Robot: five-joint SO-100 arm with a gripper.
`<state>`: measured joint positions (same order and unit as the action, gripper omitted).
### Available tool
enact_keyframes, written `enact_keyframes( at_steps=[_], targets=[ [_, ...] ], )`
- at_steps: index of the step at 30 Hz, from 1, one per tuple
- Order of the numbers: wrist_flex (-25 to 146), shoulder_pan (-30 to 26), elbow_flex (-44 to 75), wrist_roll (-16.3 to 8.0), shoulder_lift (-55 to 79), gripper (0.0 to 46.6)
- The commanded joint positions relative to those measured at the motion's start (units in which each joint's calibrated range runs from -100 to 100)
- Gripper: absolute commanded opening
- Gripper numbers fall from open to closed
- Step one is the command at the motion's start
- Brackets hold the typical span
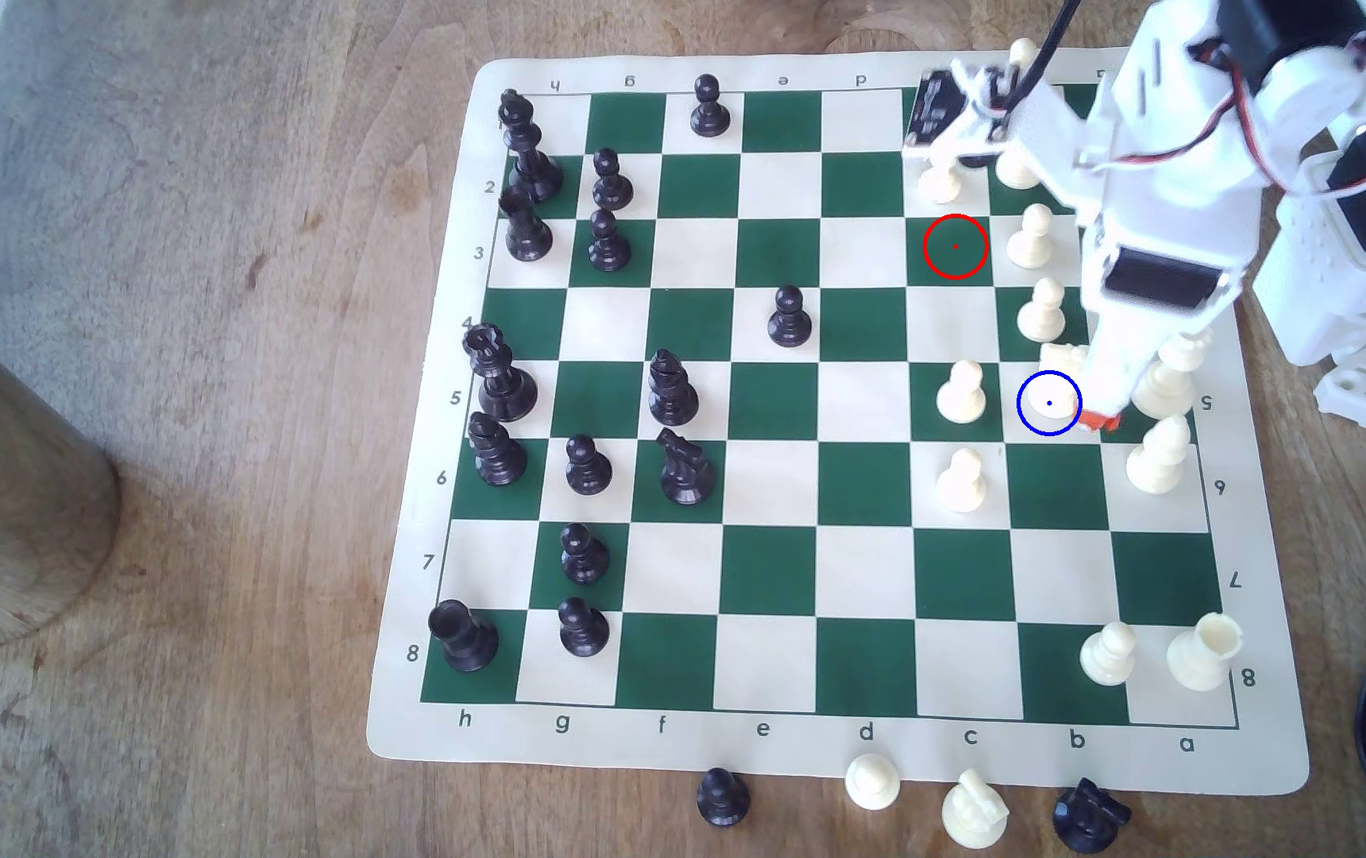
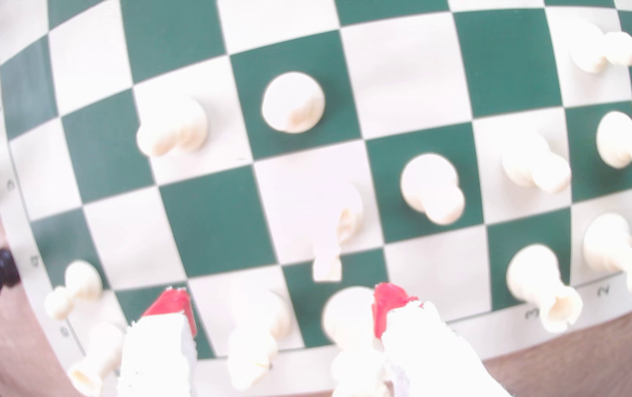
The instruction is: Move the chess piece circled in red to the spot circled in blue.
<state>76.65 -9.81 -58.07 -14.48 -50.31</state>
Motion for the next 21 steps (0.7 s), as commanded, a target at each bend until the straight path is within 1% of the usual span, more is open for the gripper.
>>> enact_keyframes(
  at_steps=[1, 6, 7, 9, 12, 16, 17, 19, 20, 21],
  targets=[
    [3.36, 2.96, 5.12, 0.88, -9.45, 26.7],
    [6.88, 4.76, 1.49, 2.30, -18.96, 25.6],
    [6.97, 5.55, -0.68, 2.69, -22.44, 23.1],
    [6.64, 6.80, -2.59, 3.17, -25.32, 19.4],
    [5.66, 8.99, -5.03, 3.91, -30.59, 16.8],
    [3.53, 10.63, -10.29, 4.59, -40.26, 17.5],
    [3.36, 10.63, -11.38, 4.79, -41.45, 16.8],
    [2.46, 10.63, -13.10, 4.84, -42.64, 14.8],
    [0.50, 10.55, -14.46, 4.84, -43.06, 11.7],
    [-0.49, 10.63, -14.92, 4.84, -43.15, 10.2]
  ],
)
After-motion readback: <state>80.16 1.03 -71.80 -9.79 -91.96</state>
